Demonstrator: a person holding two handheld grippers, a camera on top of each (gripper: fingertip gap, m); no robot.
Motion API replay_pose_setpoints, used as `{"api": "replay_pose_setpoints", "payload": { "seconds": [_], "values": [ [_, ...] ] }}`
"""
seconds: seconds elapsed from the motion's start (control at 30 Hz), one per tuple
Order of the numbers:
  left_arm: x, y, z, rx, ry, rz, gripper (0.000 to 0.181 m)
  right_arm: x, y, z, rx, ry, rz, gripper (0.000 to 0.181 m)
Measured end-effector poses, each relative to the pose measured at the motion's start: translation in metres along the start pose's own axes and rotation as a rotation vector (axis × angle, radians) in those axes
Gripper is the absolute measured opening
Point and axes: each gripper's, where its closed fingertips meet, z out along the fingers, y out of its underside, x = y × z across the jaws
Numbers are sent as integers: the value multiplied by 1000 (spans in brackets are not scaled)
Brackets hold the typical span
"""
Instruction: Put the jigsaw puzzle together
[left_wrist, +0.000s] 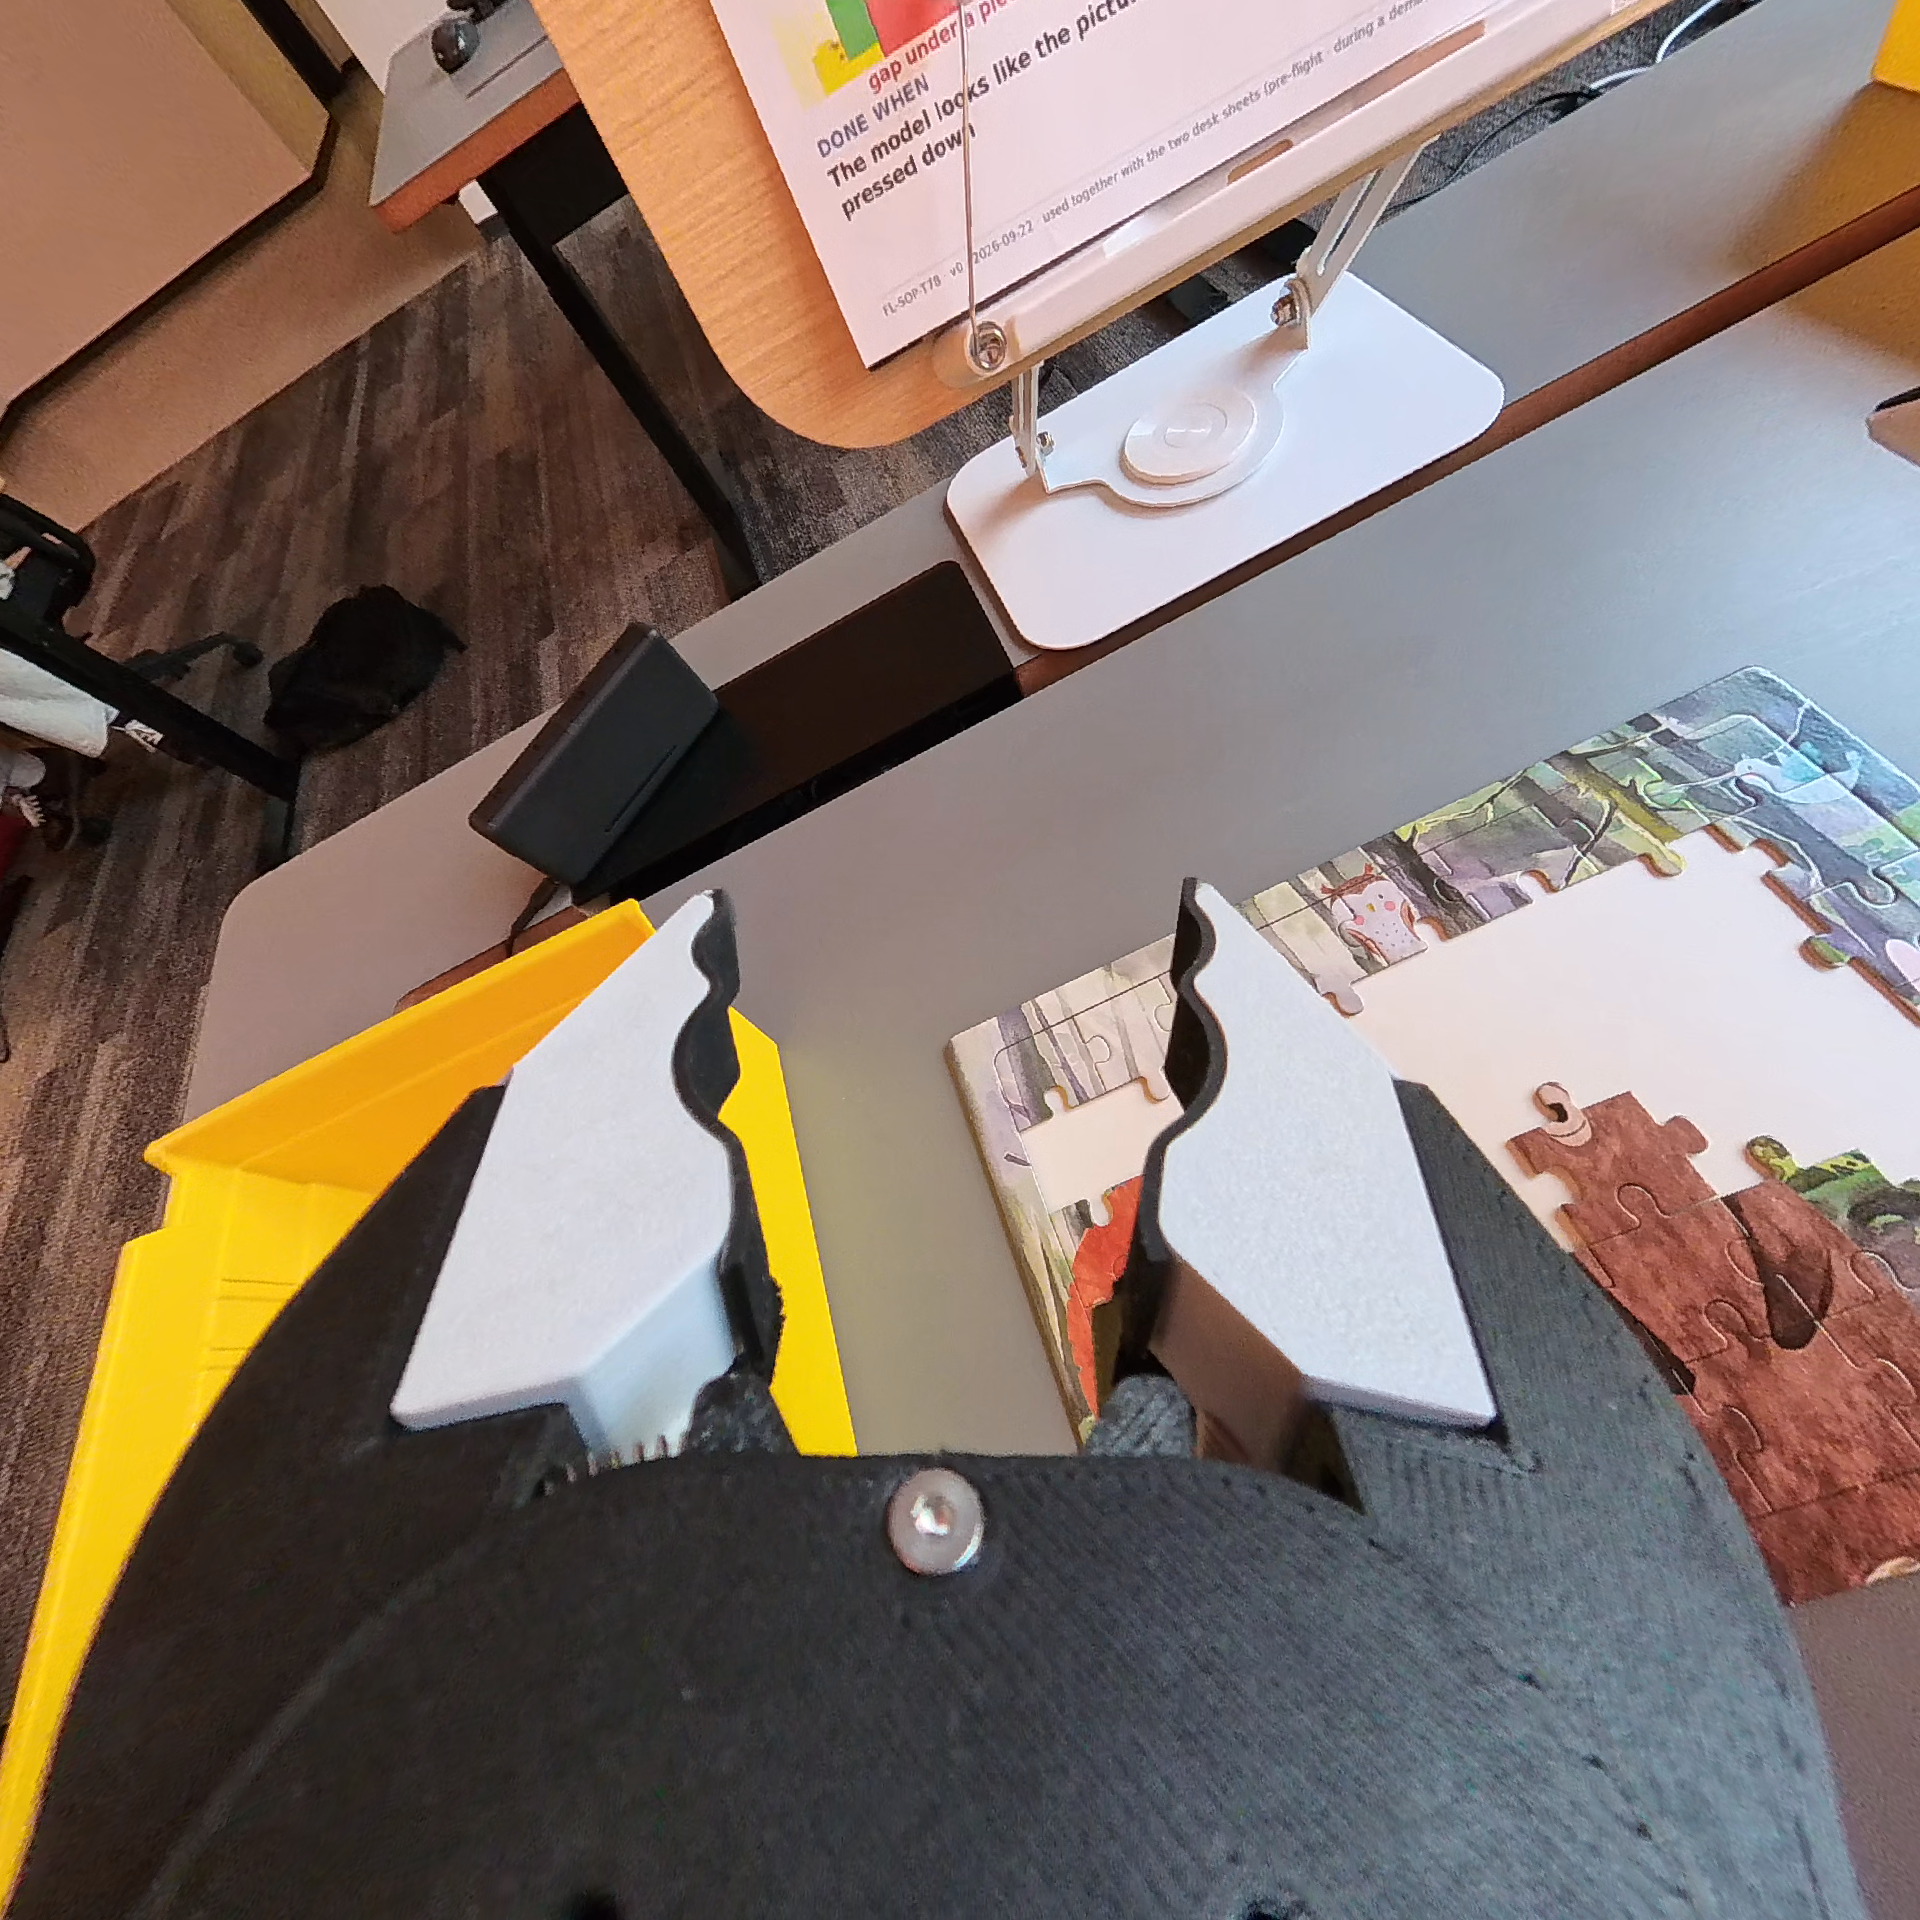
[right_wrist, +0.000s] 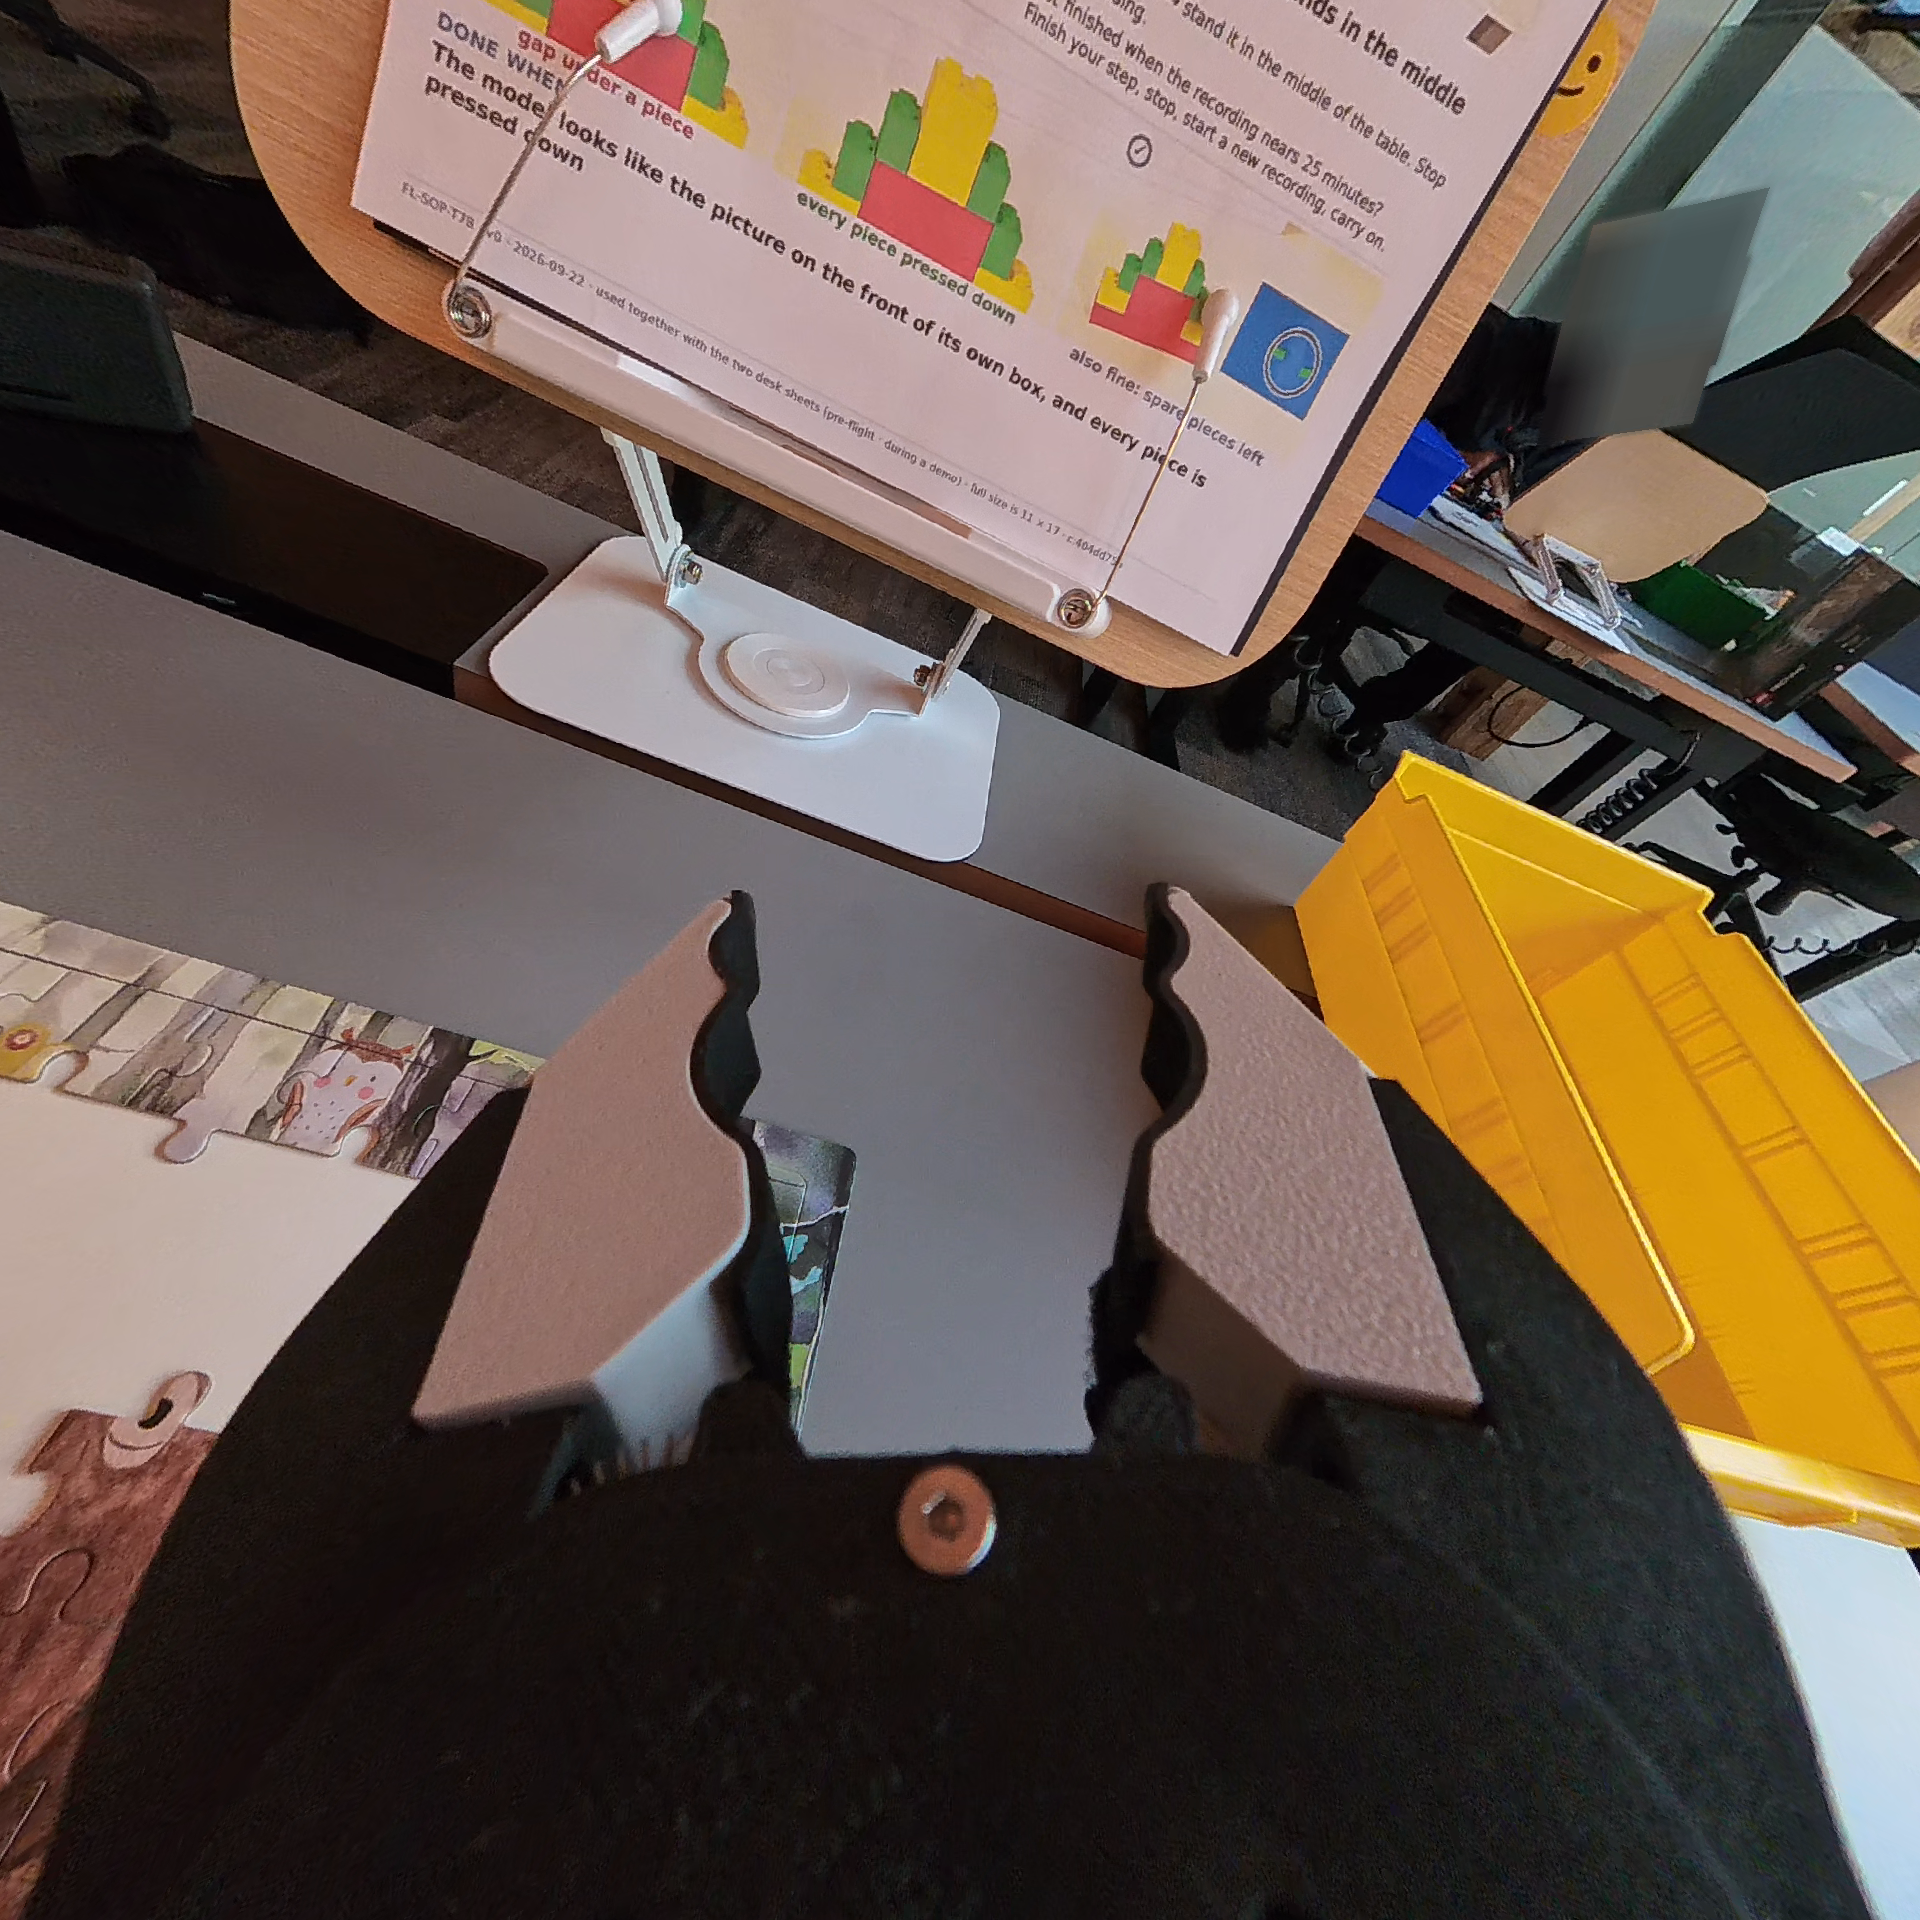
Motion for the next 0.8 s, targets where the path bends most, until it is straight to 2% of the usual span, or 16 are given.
{"api": "replay_pose_setpoints", "payload": {
  "seconds": [0.8],
  "values": [
    [3, 3, 3, -17, 6, 6, 84, 0, 4, 2, -15, -8, -1, 74]
  ]
}}
